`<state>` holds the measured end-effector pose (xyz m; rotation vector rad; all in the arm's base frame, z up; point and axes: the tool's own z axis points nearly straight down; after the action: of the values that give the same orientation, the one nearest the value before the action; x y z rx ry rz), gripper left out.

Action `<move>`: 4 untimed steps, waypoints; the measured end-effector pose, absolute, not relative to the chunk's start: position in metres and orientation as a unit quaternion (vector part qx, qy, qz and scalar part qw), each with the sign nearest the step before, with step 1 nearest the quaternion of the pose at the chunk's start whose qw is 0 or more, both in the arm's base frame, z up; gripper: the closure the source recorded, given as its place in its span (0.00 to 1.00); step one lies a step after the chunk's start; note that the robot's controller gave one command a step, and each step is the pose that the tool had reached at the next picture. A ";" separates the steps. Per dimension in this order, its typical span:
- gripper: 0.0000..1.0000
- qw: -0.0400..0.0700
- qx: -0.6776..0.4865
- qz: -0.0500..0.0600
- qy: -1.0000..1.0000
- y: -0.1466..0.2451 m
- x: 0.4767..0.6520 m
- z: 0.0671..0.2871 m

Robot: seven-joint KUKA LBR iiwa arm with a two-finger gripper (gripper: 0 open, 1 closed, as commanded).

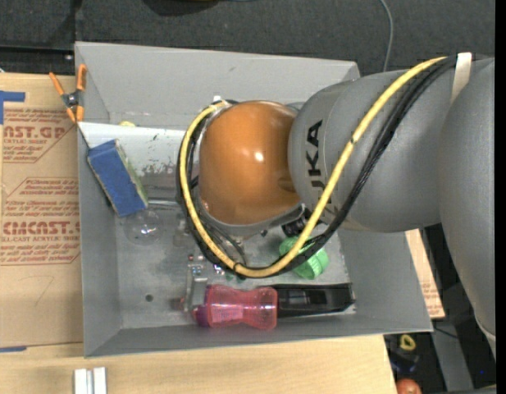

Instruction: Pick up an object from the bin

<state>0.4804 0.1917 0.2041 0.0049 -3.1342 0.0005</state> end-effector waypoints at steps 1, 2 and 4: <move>0.00 0.000 0.000 -0.001 -1.000 0.191 0.483 0.208; 0.00 -0.001 0.089 -0.001 -0.996 0.125 0.486 0.093; 0.00 -0.001 0.050 -0.001 -0.999 0.082 0.486 0.099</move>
Offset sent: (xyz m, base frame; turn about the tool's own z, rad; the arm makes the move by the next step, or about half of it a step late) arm 0.0054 -0.0799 -0.1341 -0.2047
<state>0.4859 0.0819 0.0987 0.1574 -3.1400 -0.0027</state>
